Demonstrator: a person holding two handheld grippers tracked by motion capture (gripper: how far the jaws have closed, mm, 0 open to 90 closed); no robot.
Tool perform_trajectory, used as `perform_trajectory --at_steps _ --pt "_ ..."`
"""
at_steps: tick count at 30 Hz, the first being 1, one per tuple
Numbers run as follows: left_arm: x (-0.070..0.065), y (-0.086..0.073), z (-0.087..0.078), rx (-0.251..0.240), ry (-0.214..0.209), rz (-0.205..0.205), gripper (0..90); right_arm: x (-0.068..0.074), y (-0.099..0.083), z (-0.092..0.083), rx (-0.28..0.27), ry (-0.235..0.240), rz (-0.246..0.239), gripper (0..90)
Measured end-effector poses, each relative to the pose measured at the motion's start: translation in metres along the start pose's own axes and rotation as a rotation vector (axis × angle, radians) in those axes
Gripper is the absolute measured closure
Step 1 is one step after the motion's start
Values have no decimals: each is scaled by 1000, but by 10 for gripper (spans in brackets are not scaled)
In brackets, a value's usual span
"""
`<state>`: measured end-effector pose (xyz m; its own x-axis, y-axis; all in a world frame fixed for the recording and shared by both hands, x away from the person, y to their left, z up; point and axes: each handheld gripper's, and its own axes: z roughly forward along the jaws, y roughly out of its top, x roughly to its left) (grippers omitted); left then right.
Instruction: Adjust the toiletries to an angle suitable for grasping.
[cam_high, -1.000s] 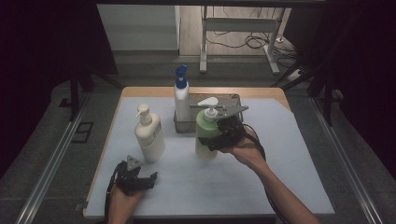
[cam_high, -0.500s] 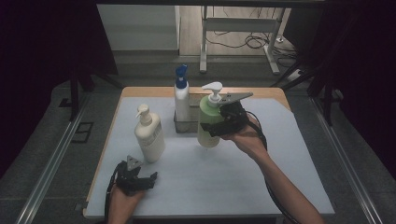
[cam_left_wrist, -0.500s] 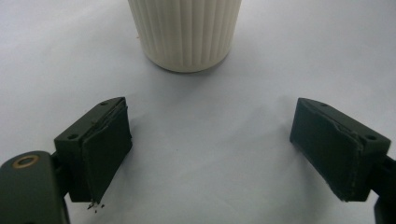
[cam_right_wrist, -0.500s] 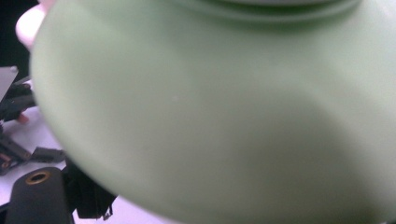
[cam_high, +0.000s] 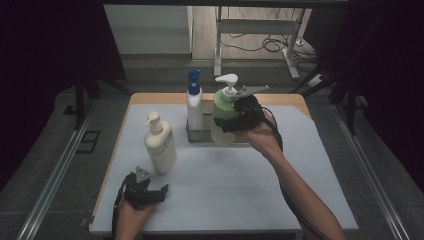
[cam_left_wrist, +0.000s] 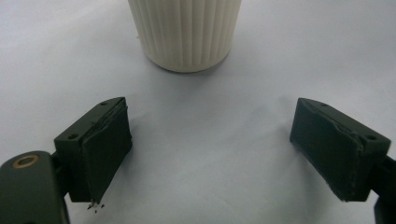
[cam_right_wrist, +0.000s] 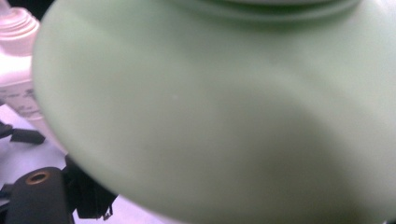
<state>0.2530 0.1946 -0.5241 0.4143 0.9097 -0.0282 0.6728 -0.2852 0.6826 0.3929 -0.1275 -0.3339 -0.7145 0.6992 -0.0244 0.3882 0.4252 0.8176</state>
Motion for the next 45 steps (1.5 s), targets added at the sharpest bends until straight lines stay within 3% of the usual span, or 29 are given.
perform_trajectory --at_steps 25,33,45 --pt "0 0 0 -2 1 0 121 -21 22 26 -21 -112 45 122" --pt "0 0 0 -1 0 0 121 -32 20 38 -15 -145 57 122" --pt "0 0 0 1 0 -2 121 -38 8 59 10 -143 57 122"
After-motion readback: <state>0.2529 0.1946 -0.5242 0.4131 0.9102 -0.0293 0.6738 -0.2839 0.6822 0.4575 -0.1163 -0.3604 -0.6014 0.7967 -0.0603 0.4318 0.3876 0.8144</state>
